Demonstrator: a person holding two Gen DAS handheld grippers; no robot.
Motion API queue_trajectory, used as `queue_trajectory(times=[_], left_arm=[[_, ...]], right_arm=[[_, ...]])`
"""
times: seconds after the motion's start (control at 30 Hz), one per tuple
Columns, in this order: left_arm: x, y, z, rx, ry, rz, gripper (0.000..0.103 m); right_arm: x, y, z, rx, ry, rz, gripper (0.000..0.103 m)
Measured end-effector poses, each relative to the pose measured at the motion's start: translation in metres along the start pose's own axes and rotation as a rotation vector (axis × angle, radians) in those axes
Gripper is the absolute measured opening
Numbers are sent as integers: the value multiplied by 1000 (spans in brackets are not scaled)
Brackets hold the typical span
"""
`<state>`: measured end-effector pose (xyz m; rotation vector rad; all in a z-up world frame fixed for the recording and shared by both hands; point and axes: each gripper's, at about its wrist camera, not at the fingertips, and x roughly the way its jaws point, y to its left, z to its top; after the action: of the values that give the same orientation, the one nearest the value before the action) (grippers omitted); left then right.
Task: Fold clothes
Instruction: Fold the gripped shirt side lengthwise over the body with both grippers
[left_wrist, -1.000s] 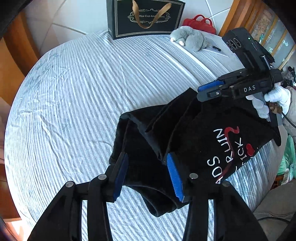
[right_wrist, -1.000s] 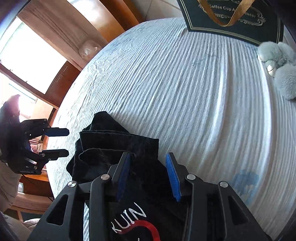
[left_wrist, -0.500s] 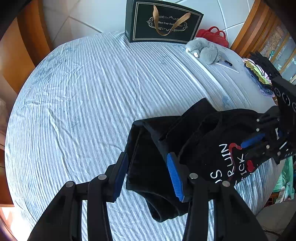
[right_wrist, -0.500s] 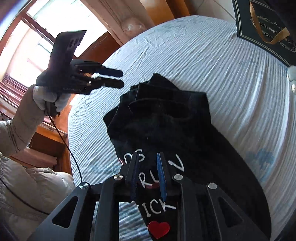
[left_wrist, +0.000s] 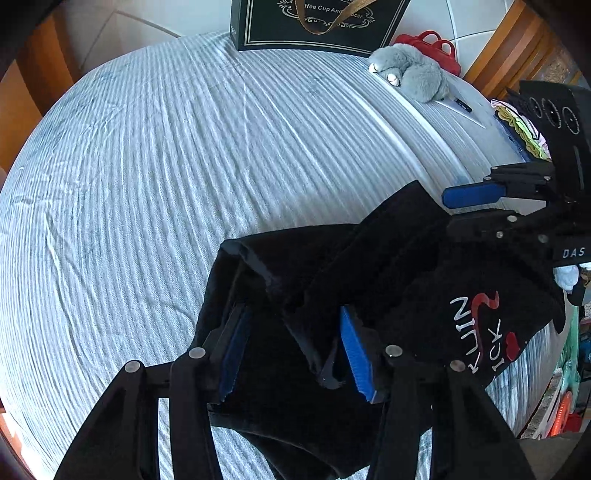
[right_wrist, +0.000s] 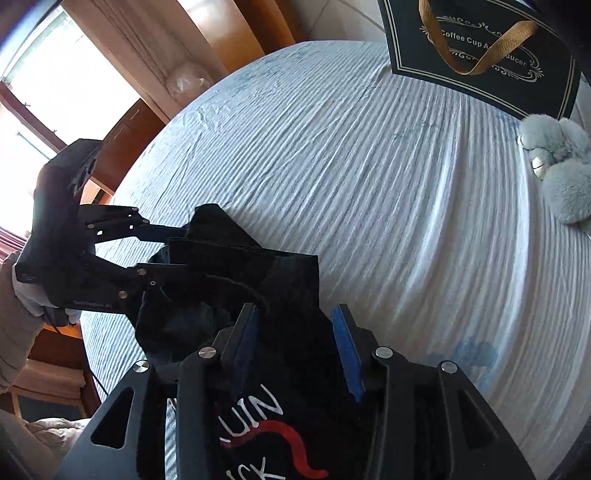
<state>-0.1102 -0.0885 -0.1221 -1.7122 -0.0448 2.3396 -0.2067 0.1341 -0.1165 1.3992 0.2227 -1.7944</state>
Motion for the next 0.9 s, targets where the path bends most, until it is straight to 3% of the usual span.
queue_trajectory(times=[0.03, 0.07, 0.1, 0.13, 0.3, 0.43, 0.47, 0.5, 0.6, 0.67, 0.77, 0.8, 0.87, 0.9], left_arm=[[1, -1, 0, 5, -12, -10, 50], [0, -3, -1, 15, -22, -7, 35], [-1, -6, -2, 27, -28, 2, 6], [-5, -9, -3, 38, -35, 8, 4], [-34, -30, -23, 139, -90, 42, 4], [-43, -44, -50, 218, -39, 30, 11], [-42, -45, -57, 222, -15, 31, 19], [-41, -45, -61, 225, 5, 24, 27], [-47, -42, -71, 220, 26, 25, 32], [-59, -37, -68, 194, -10, 28, 33], [-72, -28, -50, 131, -88, 39, 44], [-71, -25, -41, 100, -104, 34, 45], [-64, -17, -26, 21, -119, 16, 46], [-58, -13, -20, -17, -115, 14, 46]], right_arm=[[9, -2, 3, 9, 12, 17, 42], [16, -2, 6, 12, 23, 33, 32], [19, 1, 6, -6, 27, 32, 19], [19, 8, 5, -43, 20, 12, 10], [-19, 47, -23, -249, -55, -31, 10], [-28, 59, -62, -340, 11, -57, 12], [-28, 59, -72, -342, 35, -60, 12], [-29, 56, -81, -328, 58, -46, 12], [-39, 42, -100, -244, 65, -40, 12], [-55, 32, -100, -154, 18, -36, 13], [-70, 19, -89, -30, -61, -73, 15], [-73, 16, -84, 13, -83, -93, 18], [-74, 6, -78, 106, -111, -134, 34], [-74, -1, -78, 156, -122, -142, 34]])
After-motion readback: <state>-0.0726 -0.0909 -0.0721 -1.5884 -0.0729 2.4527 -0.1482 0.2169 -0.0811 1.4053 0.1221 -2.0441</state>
